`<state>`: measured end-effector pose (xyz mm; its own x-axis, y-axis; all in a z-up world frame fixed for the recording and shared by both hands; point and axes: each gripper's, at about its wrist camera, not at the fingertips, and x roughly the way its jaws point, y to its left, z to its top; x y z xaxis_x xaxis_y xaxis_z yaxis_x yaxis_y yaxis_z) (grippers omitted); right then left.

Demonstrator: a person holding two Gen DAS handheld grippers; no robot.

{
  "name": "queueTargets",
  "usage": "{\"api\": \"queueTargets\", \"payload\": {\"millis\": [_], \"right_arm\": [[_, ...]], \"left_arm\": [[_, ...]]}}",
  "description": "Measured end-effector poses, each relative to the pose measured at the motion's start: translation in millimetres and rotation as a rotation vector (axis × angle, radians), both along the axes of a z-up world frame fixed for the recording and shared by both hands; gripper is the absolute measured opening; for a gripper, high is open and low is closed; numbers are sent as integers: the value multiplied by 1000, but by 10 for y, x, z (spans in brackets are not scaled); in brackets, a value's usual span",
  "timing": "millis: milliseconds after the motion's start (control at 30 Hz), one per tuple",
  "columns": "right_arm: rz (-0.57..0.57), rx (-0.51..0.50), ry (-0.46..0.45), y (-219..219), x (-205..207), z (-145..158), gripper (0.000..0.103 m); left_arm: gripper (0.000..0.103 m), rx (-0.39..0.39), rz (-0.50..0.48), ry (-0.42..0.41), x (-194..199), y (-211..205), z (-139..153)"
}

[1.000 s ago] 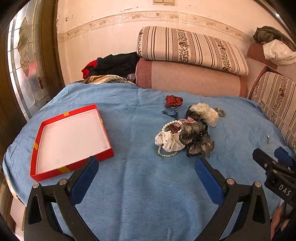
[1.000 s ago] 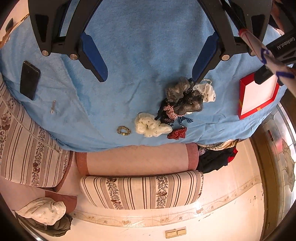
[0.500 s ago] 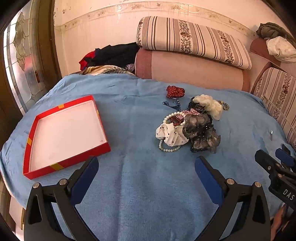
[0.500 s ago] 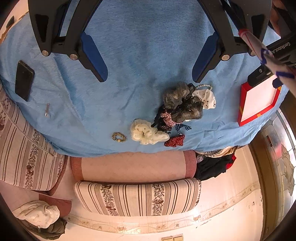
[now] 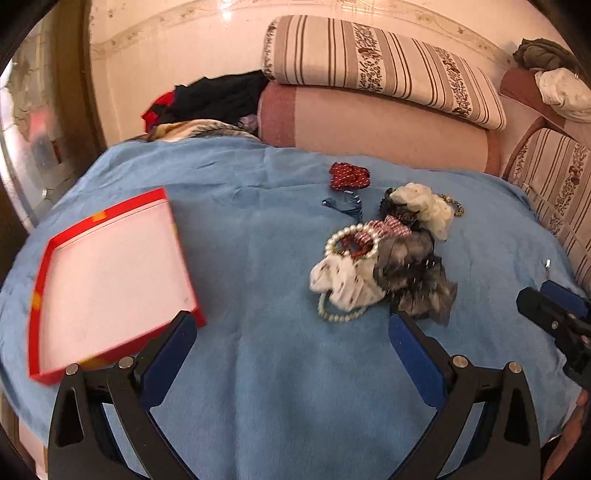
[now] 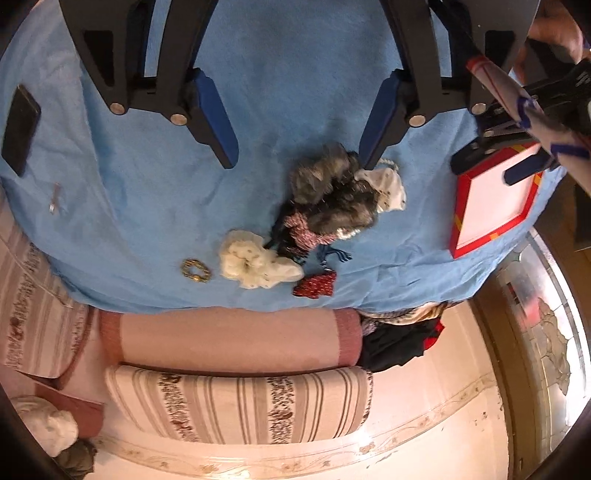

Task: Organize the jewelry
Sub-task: 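Grasp the white polka-dot scrunchie with the left tool while the right grasps the dark grey sheer scrunchie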

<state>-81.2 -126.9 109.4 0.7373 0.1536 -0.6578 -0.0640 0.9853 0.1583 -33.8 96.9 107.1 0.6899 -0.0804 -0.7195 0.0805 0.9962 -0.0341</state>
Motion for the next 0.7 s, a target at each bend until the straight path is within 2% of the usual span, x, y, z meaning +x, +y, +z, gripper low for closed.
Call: {"api": "queueTargets", "payload": {"millis": [133,233,333,433,567,633,700], "right_arm": [[24,51,29,-34,246,43,65],[30,60,58,-43,432,8,57],[33,99,87,-55,544,-101,57],[40,201,184,-97,722,-368,57],[20,201,239,-119,831,-548,57],[24,202,235,-102,864,-558,63],[31,199,231,-50,898,-582,65]], "left_arm": [[103,44,-13,-2,275,-32,-34],[103,3,-17,43,366,42,-170],[103,-18,-27,98,434,81,-314],[103,-10,-38,97,424,71,-342],[103,-7,-51,93,414,50,-345],[103,-15,-53,93,420,57,-343],[103,-21,-46,91,426,78,-337]]}}
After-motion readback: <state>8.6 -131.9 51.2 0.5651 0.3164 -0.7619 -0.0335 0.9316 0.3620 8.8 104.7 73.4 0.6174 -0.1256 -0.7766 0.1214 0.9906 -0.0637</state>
